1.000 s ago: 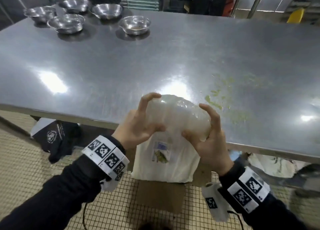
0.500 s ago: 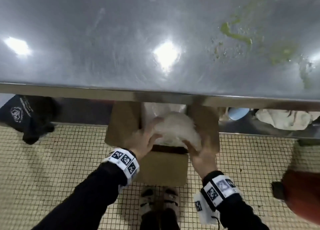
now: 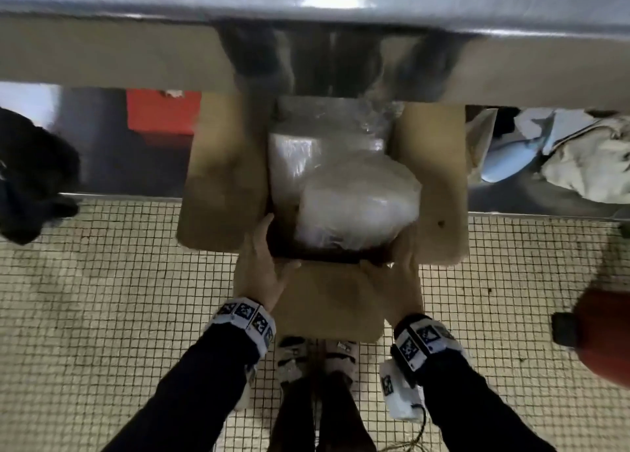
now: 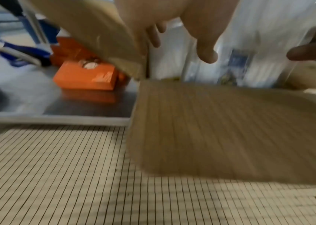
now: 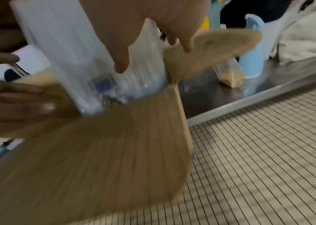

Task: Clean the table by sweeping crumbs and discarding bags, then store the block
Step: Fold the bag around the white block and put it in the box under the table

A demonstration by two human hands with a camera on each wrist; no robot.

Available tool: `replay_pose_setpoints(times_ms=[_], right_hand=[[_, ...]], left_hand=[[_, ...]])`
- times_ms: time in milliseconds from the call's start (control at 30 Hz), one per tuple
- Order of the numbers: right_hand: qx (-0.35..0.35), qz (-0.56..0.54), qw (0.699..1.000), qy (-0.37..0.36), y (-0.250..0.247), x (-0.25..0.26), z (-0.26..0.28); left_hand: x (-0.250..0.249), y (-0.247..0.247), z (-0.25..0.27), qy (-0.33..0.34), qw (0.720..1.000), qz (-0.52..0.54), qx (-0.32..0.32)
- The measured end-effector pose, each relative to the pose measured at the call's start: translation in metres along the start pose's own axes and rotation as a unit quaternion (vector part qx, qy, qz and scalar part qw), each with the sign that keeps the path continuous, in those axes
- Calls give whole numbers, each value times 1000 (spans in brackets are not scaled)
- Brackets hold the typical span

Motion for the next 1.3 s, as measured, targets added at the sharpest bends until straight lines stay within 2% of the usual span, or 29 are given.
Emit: replay_pose_setpoints(times_ms=[67, 133, 200, 267, 333, 467, 567, 667, 700, 767, 833, 900, 967, 1067, 1200, 1300], right_hand=[[20, 36, 999, 10, 13, -11, 17], [5, 34, 999, 1, 21, -17, 27], [-16, 3, 1000, 17, 23, -18, 29], [-16, -19, 999, 37, 22, -12, 28], [5, -17, 998, 62, 19, -3, 29], [30, 39, 992, 114, 0, 11, 27], [30, 43, 990, 130, -22, 24, 20], [21, -65, 985, 155, -34, 39, 17], [13, -113, 982, 150, -35, 42, 15], [2, -182, 978, 104, -27, 48, 15], [-20, -192, 981, 32, -12, 46, 16], [-46, -123, 991, -33, 4, 38, 15], [-78, 10, 996, -50, 15, 28, 10], [-123, 179, 973, -75, 23, 17, 3], [-58, 304, 942, -127, 51, -1, -1], [-42, 313, 938, -142, 59, -14, -10]], left_hand=[[18, 1, 19, -43, 998, -41, -20], [33, 4, 28, -141, 990, 2, -22], [42, 11, 28, -261, 962, 68, 34], [43, 15, 28, -307, 941, 53, 131], [36, 11, 28, -290, 943, 14, 164], [20, -10, 23, -257, 954, 4, 154], [13, -35, 10, -240, 964, 39, 104], [6, -54, 2, -225, 961, 157, 35], [0, -58, 1, -191, 970, 150, 8], [-8, -62, 1, -83, 994, 61, -39], [-10, -57, 0, 6, 998, -20, -59], [0, -45, -3, 45, 996, -54, -60], [13, -26, -3, 80, 990, -100, -50], [27, 4, 2, 106, 972, -210, -11], [37, 37, -2, 124, 951, -280, 46], [42, 48, -11, 116, 950, -286, 39]])
Point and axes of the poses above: each hand's wrist, its own z-axis away from the middle knuckle, its own y-axis out of the palm, x = y × z, the point moved 3 cm from there along -z, towards the middle knuckle
